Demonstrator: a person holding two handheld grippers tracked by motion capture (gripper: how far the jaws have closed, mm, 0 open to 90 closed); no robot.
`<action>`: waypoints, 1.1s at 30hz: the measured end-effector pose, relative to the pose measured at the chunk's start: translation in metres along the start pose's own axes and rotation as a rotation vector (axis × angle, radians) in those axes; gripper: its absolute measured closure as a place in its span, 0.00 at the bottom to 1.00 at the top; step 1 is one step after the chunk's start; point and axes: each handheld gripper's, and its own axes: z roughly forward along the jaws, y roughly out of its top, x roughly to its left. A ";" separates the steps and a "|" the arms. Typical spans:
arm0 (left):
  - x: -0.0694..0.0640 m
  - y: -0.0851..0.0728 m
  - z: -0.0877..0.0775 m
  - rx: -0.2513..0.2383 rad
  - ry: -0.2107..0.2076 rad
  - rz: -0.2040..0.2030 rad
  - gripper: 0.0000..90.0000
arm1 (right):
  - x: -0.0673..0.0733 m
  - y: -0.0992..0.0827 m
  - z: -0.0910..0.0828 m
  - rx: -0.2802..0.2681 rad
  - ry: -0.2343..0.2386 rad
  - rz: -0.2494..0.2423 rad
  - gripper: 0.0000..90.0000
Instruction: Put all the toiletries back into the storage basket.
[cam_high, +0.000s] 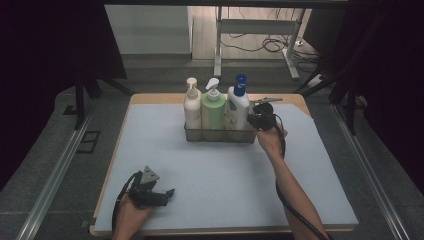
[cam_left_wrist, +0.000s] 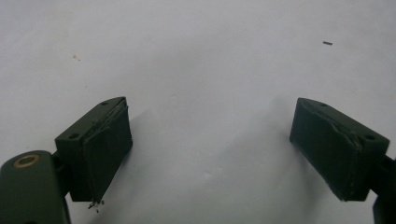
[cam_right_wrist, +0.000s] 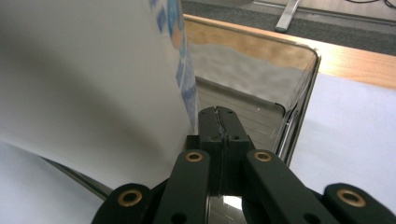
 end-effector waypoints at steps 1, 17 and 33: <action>0.000 0.000 0.000 0.001 0.000 0.002 0.14 | 0.000 -0.001 0.001 0.002 0.002 -0.002 1.00; 0.000 0.000 0.000 0.000 0.000 0.000 0.14 | 0.008 -0.005 0.004 0.015 0.033 -0.011 1.00; 0.000 0.000 0.000 0.001 0.000 0.001 0.14 | 0.014 -0.006 0.003 0.023 0.058 -0.014 1.00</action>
